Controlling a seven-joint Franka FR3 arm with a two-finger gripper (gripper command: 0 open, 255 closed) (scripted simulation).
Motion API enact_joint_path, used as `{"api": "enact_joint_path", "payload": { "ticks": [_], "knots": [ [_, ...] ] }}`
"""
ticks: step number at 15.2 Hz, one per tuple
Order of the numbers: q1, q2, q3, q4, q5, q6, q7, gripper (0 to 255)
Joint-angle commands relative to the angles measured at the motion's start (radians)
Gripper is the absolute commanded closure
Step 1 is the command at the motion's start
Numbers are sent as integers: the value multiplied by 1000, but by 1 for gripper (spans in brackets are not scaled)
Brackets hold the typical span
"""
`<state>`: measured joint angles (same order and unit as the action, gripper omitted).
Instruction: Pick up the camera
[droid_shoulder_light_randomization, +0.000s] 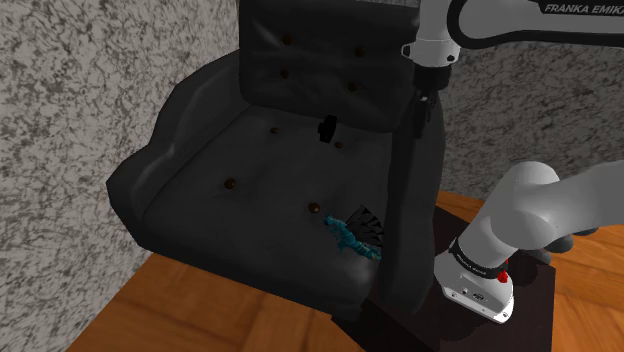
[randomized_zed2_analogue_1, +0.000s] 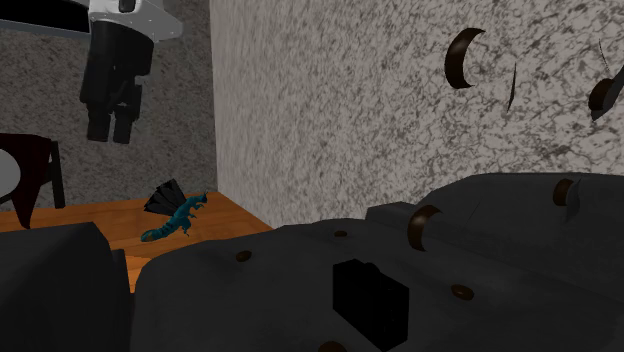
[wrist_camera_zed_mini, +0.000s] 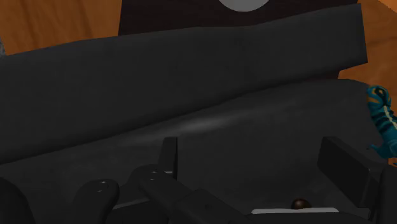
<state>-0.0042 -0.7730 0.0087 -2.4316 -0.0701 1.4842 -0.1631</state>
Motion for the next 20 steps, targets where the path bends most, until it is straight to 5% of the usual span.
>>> {"api": "enact_joint_path", "payload": {
  "ticks": [1,10,20],
  "knots": [
    [0,0,0,0,0,0,0,0],
    [-60,308,38,77,52,273,232,0],
    [-116,665,39,277,64,482,458,0]
  ]
}}
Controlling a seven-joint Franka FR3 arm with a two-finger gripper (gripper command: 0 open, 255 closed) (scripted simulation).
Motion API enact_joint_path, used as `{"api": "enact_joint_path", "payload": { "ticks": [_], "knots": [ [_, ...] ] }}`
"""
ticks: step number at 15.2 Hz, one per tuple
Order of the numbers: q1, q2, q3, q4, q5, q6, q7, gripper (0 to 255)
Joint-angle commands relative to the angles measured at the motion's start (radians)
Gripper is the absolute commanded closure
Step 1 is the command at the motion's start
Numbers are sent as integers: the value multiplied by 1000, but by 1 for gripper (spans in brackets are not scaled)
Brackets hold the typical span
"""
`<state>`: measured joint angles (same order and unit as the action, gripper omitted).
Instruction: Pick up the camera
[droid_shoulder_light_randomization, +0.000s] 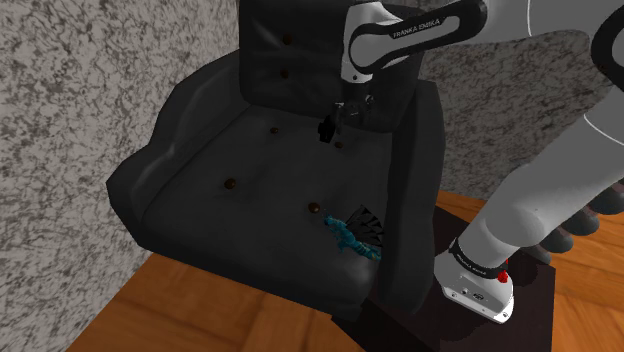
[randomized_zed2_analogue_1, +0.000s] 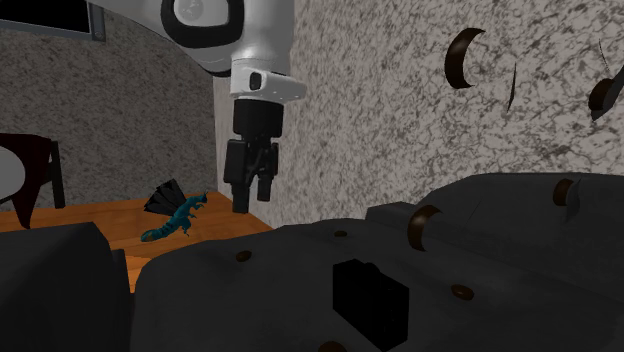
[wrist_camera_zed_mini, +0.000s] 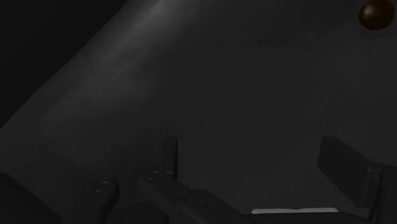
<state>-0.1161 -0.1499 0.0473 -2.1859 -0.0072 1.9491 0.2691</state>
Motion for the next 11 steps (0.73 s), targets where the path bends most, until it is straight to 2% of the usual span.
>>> {"api": "enact_joint_path", "payload": {
  "ticks": [1,11],
  "knots": [
    [-9,77,-3,57,1,32,47,0],
    [-49,413,-50,359,18,125,230,0]
  ]
}}
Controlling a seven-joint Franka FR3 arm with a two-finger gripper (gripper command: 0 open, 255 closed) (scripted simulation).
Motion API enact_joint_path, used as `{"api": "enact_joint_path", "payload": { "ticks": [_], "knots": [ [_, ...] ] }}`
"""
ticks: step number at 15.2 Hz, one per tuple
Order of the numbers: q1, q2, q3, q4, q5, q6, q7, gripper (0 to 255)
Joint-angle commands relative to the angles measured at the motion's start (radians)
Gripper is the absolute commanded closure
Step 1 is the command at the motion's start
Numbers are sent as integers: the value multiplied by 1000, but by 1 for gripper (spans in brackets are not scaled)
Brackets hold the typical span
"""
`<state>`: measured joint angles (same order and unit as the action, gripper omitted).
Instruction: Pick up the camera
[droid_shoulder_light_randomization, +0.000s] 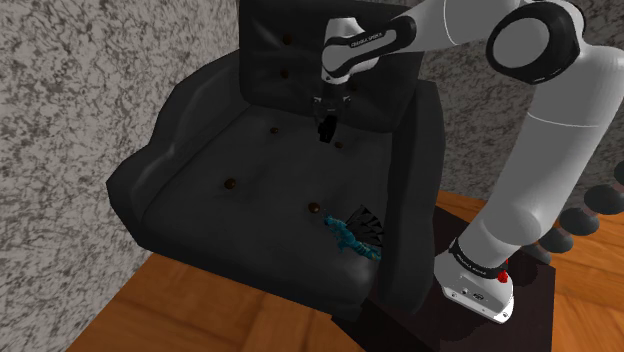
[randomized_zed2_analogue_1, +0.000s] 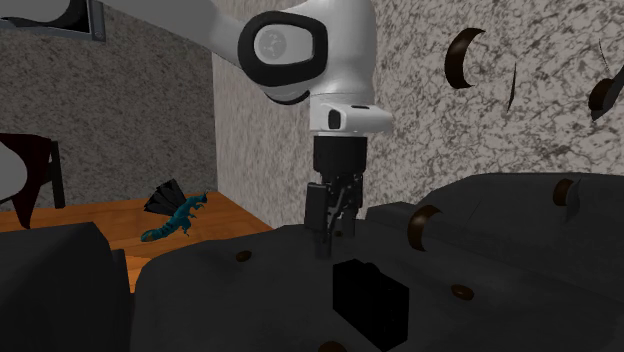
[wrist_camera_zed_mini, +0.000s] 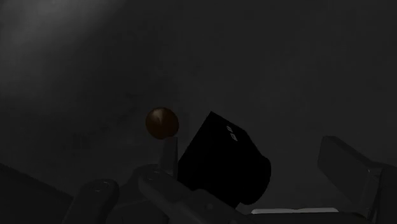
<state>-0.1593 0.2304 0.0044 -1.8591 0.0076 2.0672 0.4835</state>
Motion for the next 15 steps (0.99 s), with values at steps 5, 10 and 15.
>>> {"api": "enact_joint_path", "payload": {
  "ticks": [5,10,15],
  "knots": [
    [-9,82,-12,37,7,58,28,0],
    [-9,104,-12,17,7,99,27,0],
    [-8,104,-12,16,7,100,29,255]
  ]
}}
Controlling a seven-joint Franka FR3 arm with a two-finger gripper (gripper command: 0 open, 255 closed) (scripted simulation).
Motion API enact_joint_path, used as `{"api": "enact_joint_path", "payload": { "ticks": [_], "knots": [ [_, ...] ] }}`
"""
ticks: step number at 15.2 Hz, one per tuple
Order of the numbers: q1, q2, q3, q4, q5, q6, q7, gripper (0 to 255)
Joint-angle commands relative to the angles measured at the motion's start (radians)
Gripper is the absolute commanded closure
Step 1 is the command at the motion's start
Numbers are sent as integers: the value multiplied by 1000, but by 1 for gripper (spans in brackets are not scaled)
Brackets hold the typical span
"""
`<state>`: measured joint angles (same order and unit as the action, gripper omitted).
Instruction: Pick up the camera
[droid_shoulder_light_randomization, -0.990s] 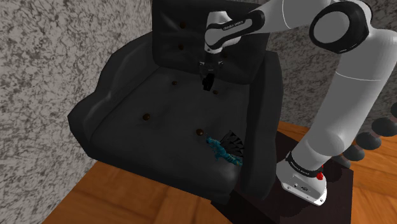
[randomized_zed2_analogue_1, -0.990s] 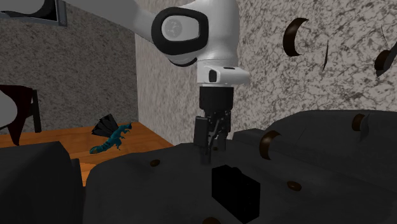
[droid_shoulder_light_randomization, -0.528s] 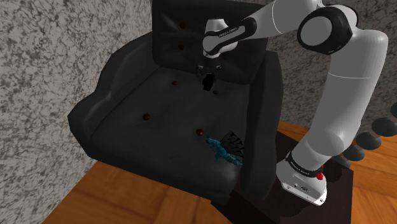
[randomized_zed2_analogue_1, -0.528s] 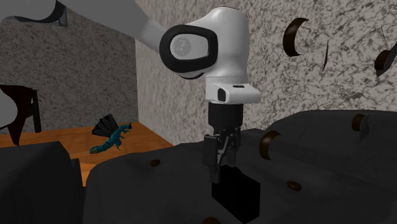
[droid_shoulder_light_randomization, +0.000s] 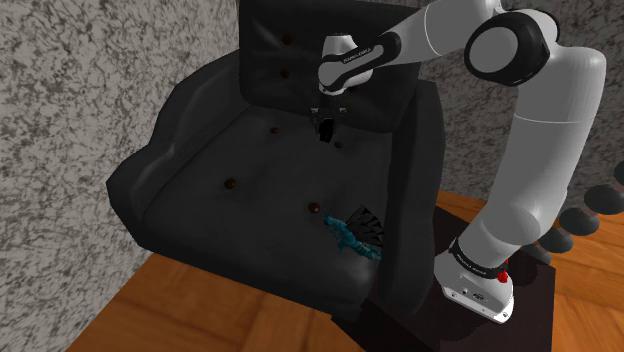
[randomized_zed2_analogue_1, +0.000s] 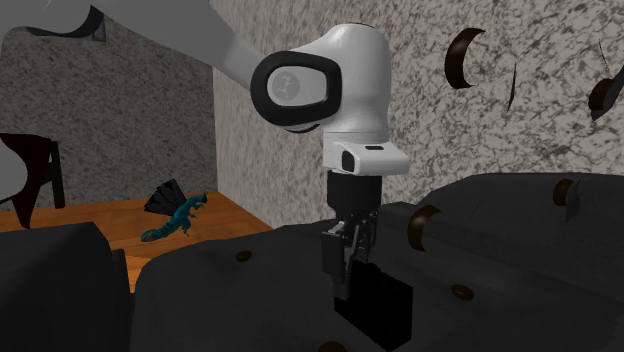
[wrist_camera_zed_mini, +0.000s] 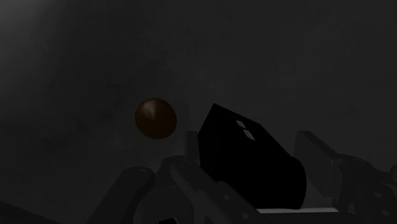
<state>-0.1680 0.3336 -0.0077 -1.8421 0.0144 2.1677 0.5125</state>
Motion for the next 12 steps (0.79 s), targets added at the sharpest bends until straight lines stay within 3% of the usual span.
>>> {"api": "enact_joint_path", "payload": {
  "ticks": [1,5,12],
  "knots": [
    [0,1,1,-2,0,0,0,255],
    [-1,1,0,0,0,-2,-2,255],
    [0,-39,0,41,-1,-83,0,255]
  ]
}}
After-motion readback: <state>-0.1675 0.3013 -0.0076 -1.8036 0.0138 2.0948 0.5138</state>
